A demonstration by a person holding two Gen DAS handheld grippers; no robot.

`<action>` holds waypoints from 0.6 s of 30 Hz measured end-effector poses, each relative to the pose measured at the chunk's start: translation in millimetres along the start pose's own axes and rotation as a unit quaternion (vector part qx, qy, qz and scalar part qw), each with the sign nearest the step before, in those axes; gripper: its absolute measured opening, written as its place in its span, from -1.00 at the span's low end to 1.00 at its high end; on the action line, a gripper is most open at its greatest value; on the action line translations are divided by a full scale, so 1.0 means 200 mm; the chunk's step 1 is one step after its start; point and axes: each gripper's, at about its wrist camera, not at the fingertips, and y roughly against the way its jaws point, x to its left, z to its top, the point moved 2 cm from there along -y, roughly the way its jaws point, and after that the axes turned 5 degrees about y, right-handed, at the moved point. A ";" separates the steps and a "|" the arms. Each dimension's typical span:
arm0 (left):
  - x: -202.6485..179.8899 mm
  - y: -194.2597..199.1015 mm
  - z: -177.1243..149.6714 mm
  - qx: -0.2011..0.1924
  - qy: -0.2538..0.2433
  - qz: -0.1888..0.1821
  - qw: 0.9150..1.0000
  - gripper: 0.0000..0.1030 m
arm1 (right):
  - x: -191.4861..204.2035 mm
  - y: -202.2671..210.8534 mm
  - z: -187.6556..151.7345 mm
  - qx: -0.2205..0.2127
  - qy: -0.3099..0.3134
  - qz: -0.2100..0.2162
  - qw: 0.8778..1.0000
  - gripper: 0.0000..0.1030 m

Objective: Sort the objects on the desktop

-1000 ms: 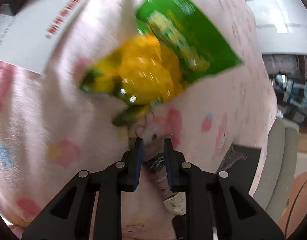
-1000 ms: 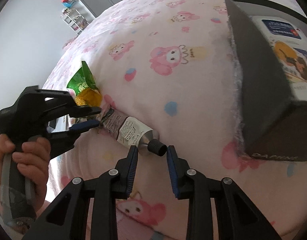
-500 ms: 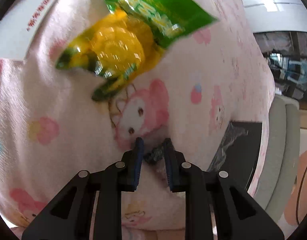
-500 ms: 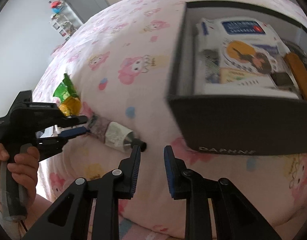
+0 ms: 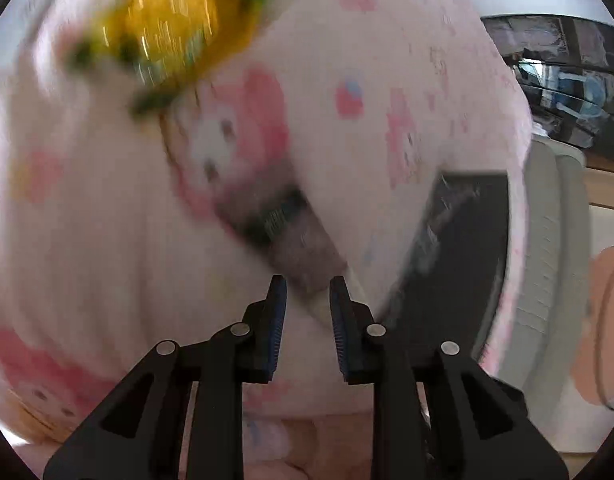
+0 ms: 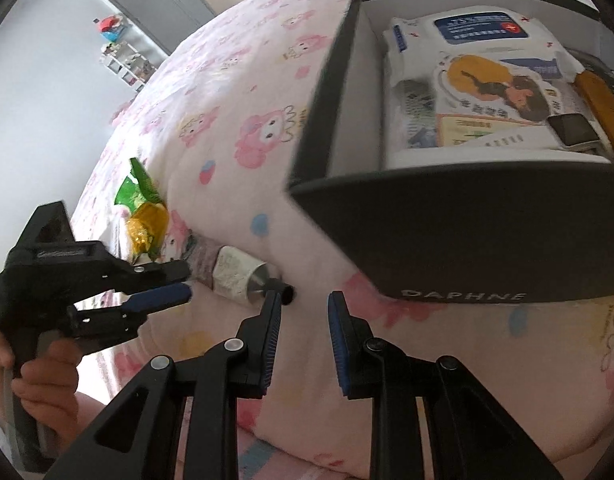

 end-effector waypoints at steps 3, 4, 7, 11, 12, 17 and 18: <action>-0.01 -0.04 0.09 -0.050 0.027 0.009 0.998 -0.58 | -0.01 -0.02 0.01 0.003 -0.007 0.006 1.000 -0.59; -0.01 -0.05 0.11 -0.058 0.035 0.008 0.998 -0.58 | 0.00 -0.03 0.01 0.008 -0.006 0.012 1.000 -0.59; 0.01 -0.08 0.10 -0.057 0.034 0.022 0.998 -0.53 | 0.02 -0.07 0.00 0.017 -0.006 0.026 0.999 -0.59; -0.09 -0.21 0.06 -0.038 0.014 0.038 0.998 -0.53 | 0.03 -0.09 -0.02 0.019 -0.010 0.027 0.999 -0.59; -0.14 -0.24 0.06 -0.033 0.005 0.036 0.999 -0.48 | 0.02 -0.08 -0.02 0.017 -0.011 0.025 0.999 -0.59; -0.18 -0.29 -0.18 0.014 -0.048 0.062 0.997 -0.46 | -0.02 -0.01 0.00 -0.002 -0.018 0.016 1.000 -0.59; -0.17 -0.29 -0.22 0.023 -0.045 0.054 0.997 -0.46 | -0.03 0.00 0.00 -0.004 -0.020 0.015 1.000 -0.59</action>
